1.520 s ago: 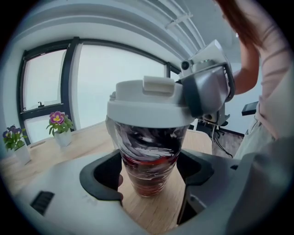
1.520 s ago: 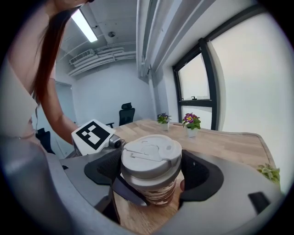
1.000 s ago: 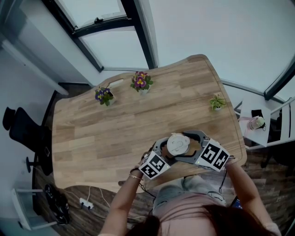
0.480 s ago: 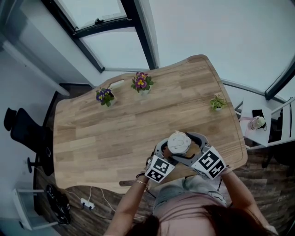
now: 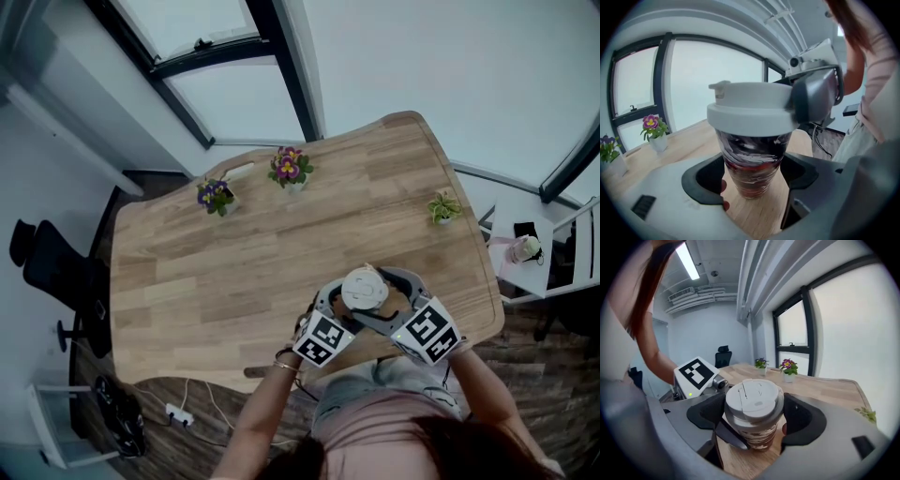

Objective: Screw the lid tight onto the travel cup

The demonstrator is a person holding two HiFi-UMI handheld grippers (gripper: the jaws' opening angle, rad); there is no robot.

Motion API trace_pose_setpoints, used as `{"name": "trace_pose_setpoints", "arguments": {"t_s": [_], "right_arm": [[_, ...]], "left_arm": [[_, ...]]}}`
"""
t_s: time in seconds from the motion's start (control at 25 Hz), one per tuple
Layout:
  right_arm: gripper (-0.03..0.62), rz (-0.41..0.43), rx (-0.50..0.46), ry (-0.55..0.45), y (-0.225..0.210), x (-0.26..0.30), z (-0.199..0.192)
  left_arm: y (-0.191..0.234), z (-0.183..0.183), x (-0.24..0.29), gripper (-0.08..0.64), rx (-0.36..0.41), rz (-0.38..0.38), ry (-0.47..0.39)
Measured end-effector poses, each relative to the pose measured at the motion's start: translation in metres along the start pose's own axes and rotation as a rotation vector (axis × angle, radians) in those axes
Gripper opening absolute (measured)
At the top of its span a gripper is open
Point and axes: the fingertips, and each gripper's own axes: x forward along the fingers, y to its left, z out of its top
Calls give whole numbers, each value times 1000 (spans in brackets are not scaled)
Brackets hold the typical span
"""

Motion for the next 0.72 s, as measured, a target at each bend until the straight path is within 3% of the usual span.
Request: {"name": "trace_pose_setpoints", "arguments": {"t_s": [0.08, 0.16, 0.36, 0.48, 0.72], "right_arm": [[388, -64, 39, -26, -1, -1, 1], [388, -71, 55, -20, -1, -1, -2], [390, 79, 13, 65, 2, 3, -5], [390, 107, -1, 77, 0, 4, -4], [388, -115, 86, -25, -9, 1, -1]], "left_arm": [[1, 0, 1, 362, -33, 47, -16], [1, 0, 2, 362, -44, 58, -26], [-2, -1, 1, 362, 25, -63, 8], [-3, -1, 2, 362, 46, -91, 24], [4, 3, 6, 362, -46, 68, 4]]}}
